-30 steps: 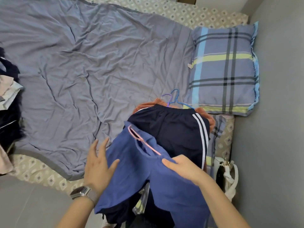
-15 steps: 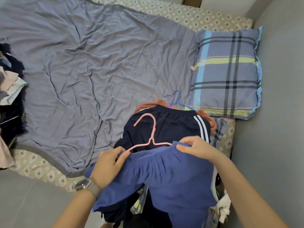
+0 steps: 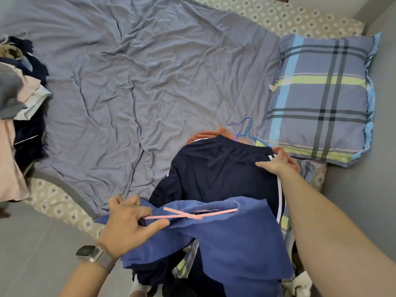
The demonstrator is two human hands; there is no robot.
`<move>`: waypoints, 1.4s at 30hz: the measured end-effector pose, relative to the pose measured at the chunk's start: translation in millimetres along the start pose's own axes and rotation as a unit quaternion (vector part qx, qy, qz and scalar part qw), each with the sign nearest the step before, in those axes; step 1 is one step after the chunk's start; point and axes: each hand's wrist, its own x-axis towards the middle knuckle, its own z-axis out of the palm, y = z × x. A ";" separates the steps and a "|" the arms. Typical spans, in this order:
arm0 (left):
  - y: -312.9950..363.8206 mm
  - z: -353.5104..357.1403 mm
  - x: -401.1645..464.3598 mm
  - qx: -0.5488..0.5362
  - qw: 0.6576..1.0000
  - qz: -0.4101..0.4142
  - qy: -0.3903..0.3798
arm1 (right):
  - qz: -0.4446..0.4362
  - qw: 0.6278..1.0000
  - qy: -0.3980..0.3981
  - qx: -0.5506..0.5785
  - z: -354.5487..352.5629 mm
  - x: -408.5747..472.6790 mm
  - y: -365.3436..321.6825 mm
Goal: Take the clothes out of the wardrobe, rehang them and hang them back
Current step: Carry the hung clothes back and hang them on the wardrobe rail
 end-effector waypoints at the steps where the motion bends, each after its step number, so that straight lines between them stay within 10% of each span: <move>1: -0.2 -1.2 0.5 0.000 1.000 0.012 0.008 | 0.002 1.000 -0.001 0.024 0.1 1.9 -0.4; 11: -1.0 -13.4 15.8 -0.023 0.997 0.028 0.068 | 0.025 0.999 -0.008 0.026 7.4 43.4 22.2; 22: 1.7 -4.9 26.7 -0.009 0.999 0.015 0.044 | -0.236 0.971 0.033 0.011 47.2 -72.3 -35.3; 28: -0.3 -5.5 22.5 0.016 0.999 0.037 0.021 | -0.255 0.947 -0.191 -0.033 74.7 -111.1 -51.6; 42: -40.5 -43.4 -39.3 -0.168 0.981 -0.051 0.083 | -0.417 0.840 -0.321 0.134 56.9 -326.0 -71.1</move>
